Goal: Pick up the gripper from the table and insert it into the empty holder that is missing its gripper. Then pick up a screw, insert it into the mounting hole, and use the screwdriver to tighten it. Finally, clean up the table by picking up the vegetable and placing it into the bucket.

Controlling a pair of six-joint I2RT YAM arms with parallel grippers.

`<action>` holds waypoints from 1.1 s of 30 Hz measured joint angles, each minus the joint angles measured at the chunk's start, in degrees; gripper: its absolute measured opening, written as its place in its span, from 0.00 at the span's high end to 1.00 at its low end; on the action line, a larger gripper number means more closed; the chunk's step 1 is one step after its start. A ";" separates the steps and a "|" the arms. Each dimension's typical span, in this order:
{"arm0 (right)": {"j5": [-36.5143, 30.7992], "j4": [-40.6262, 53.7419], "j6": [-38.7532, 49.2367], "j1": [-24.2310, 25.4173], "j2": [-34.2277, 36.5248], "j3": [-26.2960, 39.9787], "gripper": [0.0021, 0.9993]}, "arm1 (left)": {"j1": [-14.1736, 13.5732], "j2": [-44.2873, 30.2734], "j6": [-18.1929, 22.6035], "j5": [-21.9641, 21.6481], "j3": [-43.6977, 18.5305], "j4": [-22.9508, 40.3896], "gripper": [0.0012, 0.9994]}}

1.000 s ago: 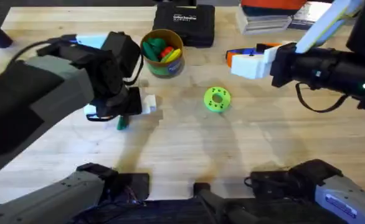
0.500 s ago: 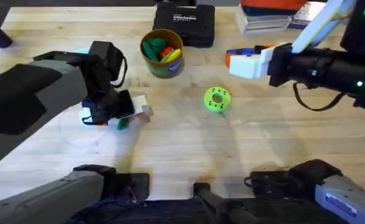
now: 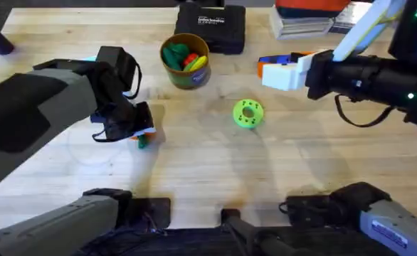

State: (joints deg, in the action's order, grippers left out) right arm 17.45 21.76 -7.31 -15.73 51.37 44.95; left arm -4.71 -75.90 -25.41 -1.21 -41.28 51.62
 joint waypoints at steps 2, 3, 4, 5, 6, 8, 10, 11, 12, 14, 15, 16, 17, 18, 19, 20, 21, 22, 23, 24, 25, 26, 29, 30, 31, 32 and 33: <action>0.01 0.00 0.01 0.00 0.00 0.00 0.01 | 0.00 0.00 0.18 0.09 0.00 0.00 0.98; 0.00 0.00 0.02 0.00 0.00 0.00 0.01 | 0.00 0.00 0.24 0.13 0.00 0.02 0.98; 0.00 0.00 0.02 0.00 0.00 0.00 0.01 | 0.00 0.00 0.35 0.18 -0.02 0.18 0.98; 0.00 0.00 0.02 0.00 0.00 0.00 0.01 | 0.00 0.00 0.42 0.32 -0.20 0.87 0.98; 0.00 0.00 0.03 0.00 0.00 0.00 0.01 | 0.00 0.00 0.53 0.73 -0.70 2.03 0.98; 0.00 0.00 0.04 0.00 0.00 0.00 0.01 | 0.00 0.00 0.57 1.96 -2.97 5.07 0.98; 0.00 -0.02 0.04 0.00 0.00 0.00 0.01 | 0.00 0.00 0.58 3.13 -7.39 7.78 0.98; 0.02 -0.02 0.04 0.00 0.00 0.00 0.01 | 0.00 0.00 0.59 3.46 -9.96 8.67 0.98; 0.00 -0.02 0.04 0.00 0.00 0.00 0.01 | 0.00 0.00 0.59 3.82 -12.98 9.03 0.98; 0.00 -0.02 0.04 0.00 0.00 0.00 0.01 | 0.00 0.00 0.58 4.62 -19.66 7.87 0.98; 0.00 -0.02 0.04 0.00 0.00 0.00 0.01 | 0.00 0.02 0.59 4.96 -22.31 6.30 0.98; 0.00 -0.02 0.04 0.00 0.00 0.00 0.01 | 0.00 0.11 0.58 5.46 -24.88 3.39 0.98; 0.00 -0.03 0.04 0.00 0.00 0.00 0.01 | 0.00 0.23 0.58 6.11 -26.63 0.28 0.98; 0.00 -0.02 0.04 0.00 0.00 0.00 0.01 | -0.02 0.37 0.59 6.81 -27.82 -3.09 0.98; 0.00 -0.02 0.04 0.00 0.00 0.00 0.01 | -0.02 0.57 0.57 7.87 -28.55 -7.20 0.98; 0.00 -0.07 0.04 0.00 0.00 0.00 0.01 | -0.20 0.64 0.57 8.78 -28.91 -10.10 0.98; 0.00 -0.04 0.04 0.00 0.00 0.00 0.01 | -0.59 0.64 0.57 9.76 -29.03 -13.10 0.98; 0.00 -0.04 0.04 0.00 0.00 0.00 0.01 | -1.05 0.52 0.57 10.51 -29.03 -14.69 0.98; 0.00 -0.07 0.04 0.00 0.00 0.00 0.01 | -1.77 0.29 0.68 11.20 -29.03 -15.86 0.98; 0.00 -0.03 0.04 0.00 0.00 0.00 0.01 | -2.69 -0.10 1.25 11.87 -29.03 -16.80 0.98; 0.00 -0.02 0.04 0.00 0.00 0.00 0.01 | -3.73 -0.67 2.30 12.37 -29.03 -17.41 0.98; 0.00 -0.07 0.04 0.00 0.00 0.00 0.01 | -4.65 -1.30 3.60 12.69 -29.03 -17.64 0.98; 0.00 -0.07 0.04 0.00 0.00 0.00 0.01 | -7.40 -4.29 9.36 13.70 -29.03 -17.62 0.98; 0.00 -0.04 0.04 0.00 0.00 0.00 0.01 | -8.13 -5.39 11.61 13.88 -29.03 -17.62 0.98; 0.00 -0.04 0.04 0.00 0.00 0.00 0.01 | -8.62 -6.44 13.76 14.05 -29.00 -17.62 0.98; 0.00 -0.07 0.04 0.00 0.00 0.00 0.01 | -9.01 -7.56 16.33 14.21 -29.00 -17.62 0.98; 0.00 -0.06 0.04 0.00 0.00 0.00 0.01 | -9.16 -8.36 18.37 14.34 -29.00 -17.62 0.98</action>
State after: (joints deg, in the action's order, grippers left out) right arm 17.45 21.69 -7.27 -15.73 51.37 44.95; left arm -13.87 -84.26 -7.04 13.13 -70.28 34.00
